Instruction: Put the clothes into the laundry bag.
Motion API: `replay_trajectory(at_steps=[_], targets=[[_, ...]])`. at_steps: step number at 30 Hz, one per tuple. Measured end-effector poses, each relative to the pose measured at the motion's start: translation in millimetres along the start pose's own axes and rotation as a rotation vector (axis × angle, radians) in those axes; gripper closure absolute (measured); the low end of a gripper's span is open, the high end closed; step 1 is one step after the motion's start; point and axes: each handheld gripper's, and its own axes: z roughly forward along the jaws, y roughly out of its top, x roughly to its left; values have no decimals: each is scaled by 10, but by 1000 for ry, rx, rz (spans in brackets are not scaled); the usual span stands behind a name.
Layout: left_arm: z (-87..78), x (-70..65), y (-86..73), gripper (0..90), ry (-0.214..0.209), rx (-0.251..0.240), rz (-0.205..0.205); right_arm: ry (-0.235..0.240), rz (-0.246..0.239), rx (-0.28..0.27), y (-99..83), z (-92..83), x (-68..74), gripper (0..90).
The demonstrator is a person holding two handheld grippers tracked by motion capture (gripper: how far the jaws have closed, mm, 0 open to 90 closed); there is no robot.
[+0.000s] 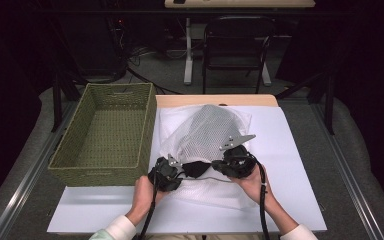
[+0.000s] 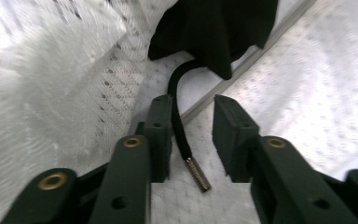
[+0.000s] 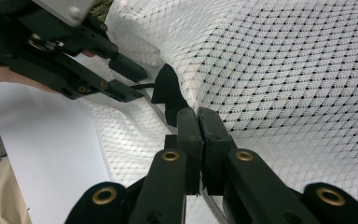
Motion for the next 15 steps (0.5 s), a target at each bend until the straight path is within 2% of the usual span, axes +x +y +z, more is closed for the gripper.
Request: replay_trajectory(at_steps=[3, 5, 10, 15], targets=[[49, 40, -12, 807, -8, -17, -10, -1, 1, -3, -3, -7, -8, 882], [52, 47, 0, 858, 5, -23, -5, 0, -1, -6, -5, -12, -13, 882], [73, 41, 37, 872, 5, -54, -13, 0, -4, -6, -2, -18, -9, 882], [110, 43, 152, 873, 48, -106, -1, -1, 2, -9, 5, -28, -4, 882]])
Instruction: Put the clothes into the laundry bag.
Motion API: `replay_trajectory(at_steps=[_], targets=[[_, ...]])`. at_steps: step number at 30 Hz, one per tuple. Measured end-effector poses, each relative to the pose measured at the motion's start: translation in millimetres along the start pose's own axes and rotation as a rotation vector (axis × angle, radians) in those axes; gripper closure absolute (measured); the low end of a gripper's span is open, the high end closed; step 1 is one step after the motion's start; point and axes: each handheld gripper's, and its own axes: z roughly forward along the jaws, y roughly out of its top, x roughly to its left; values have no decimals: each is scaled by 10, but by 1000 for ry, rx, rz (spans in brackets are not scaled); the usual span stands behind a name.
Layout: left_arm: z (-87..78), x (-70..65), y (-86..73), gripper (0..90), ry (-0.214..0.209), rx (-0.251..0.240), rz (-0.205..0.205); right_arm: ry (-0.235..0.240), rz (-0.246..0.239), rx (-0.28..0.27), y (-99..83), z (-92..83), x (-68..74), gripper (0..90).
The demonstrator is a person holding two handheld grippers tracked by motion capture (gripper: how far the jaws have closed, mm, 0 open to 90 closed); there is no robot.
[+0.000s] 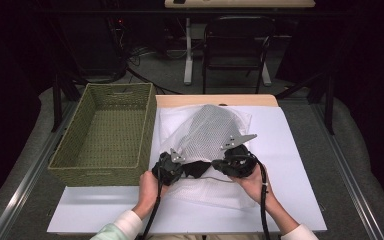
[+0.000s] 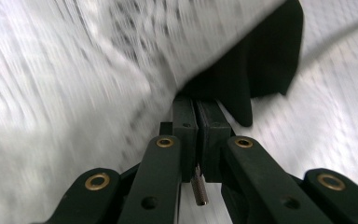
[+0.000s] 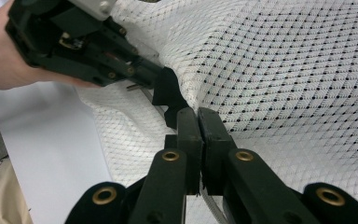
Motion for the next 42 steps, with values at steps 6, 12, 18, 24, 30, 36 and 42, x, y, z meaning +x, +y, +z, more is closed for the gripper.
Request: replay_trajectory(at_steps=[6, 12, 18, 24, 30, 36, 42], targets=[[111, 39, 27, 871, 65, -45, 1, 2, 0, -3, -1, -4, 1, 882], [144, 51, -22, 863, 69, -18, 17, 5, 0, -6, -8, -9, -4, 882], [34, 90, -75, 778, 25, 19, 9, 8, 0, -6, -9, -21, -9, 882], [-155, 67, -82, 594, -7, 37, 16, 10, 1, -5, -12, -24, -15, 882], [-244, 83, -203, 629, 5, 86, 14, 9, 1, -3, -8, -17, -8, 882], [-82, 142, -205, 840, 1, 75, 7, 9, 0, -1, -4, -6, -1, 881], [-31, 180, -179, 847, 23, 25, -26, 10, 0, -2, -6, 2, -7, 881]])
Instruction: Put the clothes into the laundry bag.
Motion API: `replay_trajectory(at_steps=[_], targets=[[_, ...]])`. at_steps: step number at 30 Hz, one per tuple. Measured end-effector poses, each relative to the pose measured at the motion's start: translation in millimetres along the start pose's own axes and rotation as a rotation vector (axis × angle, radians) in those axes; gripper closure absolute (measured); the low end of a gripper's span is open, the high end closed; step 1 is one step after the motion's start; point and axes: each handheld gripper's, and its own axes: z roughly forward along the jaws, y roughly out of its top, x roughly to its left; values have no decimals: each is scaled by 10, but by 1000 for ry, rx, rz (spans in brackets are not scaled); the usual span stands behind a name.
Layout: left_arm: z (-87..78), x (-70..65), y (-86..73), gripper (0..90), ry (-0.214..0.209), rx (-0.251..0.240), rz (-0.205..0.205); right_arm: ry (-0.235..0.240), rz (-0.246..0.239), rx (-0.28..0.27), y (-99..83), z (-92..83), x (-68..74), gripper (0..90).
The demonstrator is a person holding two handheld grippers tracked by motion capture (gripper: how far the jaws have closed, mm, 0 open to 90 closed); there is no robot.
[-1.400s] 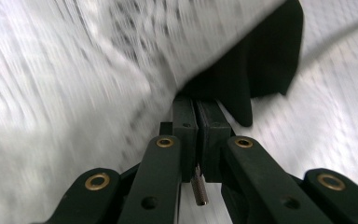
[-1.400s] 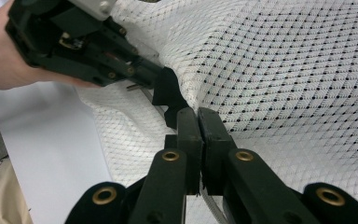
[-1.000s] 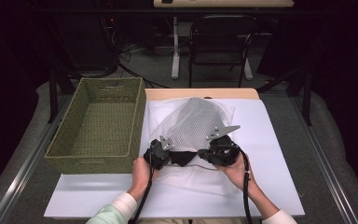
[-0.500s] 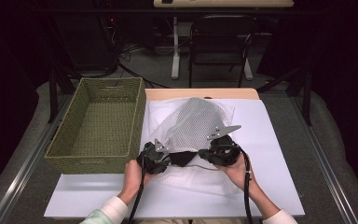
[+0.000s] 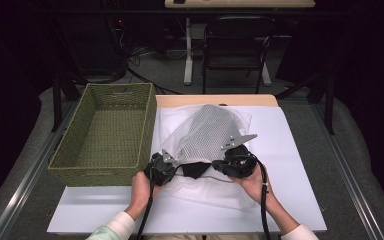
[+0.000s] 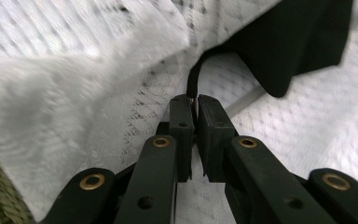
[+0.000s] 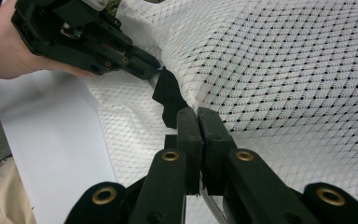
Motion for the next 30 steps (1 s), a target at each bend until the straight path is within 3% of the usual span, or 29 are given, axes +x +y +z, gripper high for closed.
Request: replay_trajectory(at_steps=[3, 5, 8, 12, 15, 18, 22, 25, 27, 30], targets=[[26, 16, 19, 843, 4, -12, -21, 1, 0, 3, 2, 3, 0, 881], [38, 6, 22, 840, 25, 5, -15, 1, -1, 5, 1, 2, 1, 881], [19, -7, 23, 757, 33, 23, -16, 1, -3, 6, -2, 2, -3, 881], [-150, -80, -11, 595, 3, 38, -5, -1, 1, 4, -5, -16, -4, 882], [-290, -127, -88, 536, -20, 57, 2, -1, 2, 1, -9, -29, -8, 882], [-304, -180, -219, 511, -47, 100, 17, -2, 2, 3, -13, -33, -8, 881], [-285, -176, -276, 615, -87, 100, 12, -2, -1, 10, -22, -24, 1, 882], [-279, -211, -286, 804, -90, 81, 31, -3, -3, 7, -35, -48, 9, 882], [-284, -223, -294, 872, -88, 78, 39, -3, -2, 4, -46, -69, 7, 882], [-292, -233, -312, 900, -86, 70, 46, 3, 10, 3, -78, -121, -8, 882]])
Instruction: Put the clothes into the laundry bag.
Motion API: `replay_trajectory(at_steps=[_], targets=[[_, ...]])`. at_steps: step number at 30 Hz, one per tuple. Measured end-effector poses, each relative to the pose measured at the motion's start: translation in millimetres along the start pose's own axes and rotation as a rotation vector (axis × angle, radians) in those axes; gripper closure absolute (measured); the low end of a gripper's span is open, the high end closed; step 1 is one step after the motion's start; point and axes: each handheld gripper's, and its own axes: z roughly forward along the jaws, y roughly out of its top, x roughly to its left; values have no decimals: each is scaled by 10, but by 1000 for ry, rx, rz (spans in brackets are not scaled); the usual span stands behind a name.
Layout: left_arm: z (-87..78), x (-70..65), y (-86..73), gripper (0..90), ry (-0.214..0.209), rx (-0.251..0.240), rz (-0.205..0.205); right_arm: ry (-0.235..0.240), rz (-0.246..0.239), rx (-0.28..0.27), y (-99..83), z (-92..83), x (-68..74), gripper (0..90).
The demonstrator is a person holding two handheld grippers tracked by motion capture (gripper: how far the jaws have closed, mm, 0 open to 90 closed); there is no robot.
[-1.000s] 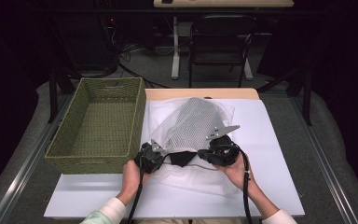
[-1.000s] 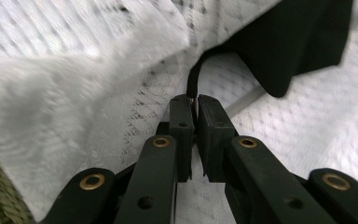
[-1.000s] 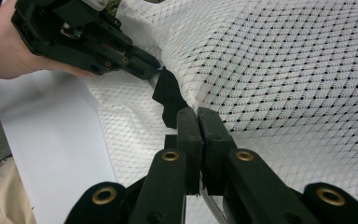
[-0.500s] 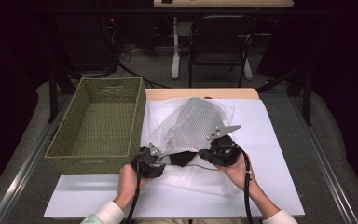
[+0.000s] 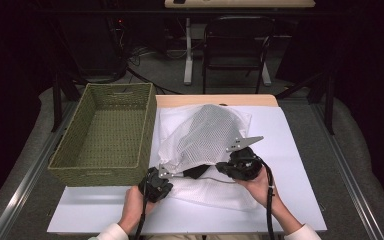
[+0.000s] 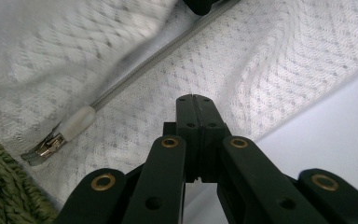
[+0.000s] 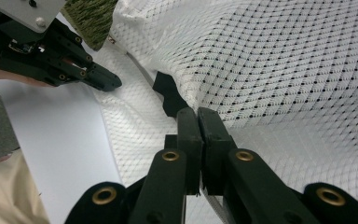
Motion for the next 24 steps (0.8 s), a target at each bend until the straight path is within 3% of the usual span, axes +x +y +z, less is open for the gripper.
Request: replay_trajectory(at_steps=[5, 6, 7, 8, 13, 14, 17, 22, 24], targets=[[-34, -26, -43, 868, -4, 1, -1, -1, 11, 18, -84, -53, -30, 882], [-80, -123, -98, 772, -41, 17, 44, -2, 15, 24, -100, -50, -38, 882], [-80, -123, -98, 658, -41, 17, 44, -2, 15, 24, -100, -50, -38, 882], [-80, -123, -98, 658, -41, 17, 44, -1, 17, 72, -197, -9, -68, 882], [-79, -132, -99, 658, -48, 15, 53, -1, 17, 72, -197, -9, -68, 882], [-73, -147, -109, 737, -55, 2, 63, -5, 29, 93, -249, 6, -89, 881], [-74, -175, -131, 848, -46, -16, 78, -8, 40, 121, -326, 44, -129, 881], [-83, -167, -152, 899, -55, -31, 61, -20, 47, 174, -453, 149, -187, 881], [-97, -179, -164, 900, -78, -31, 52, -24, 49, 189, -479, 182, -217, 881]])
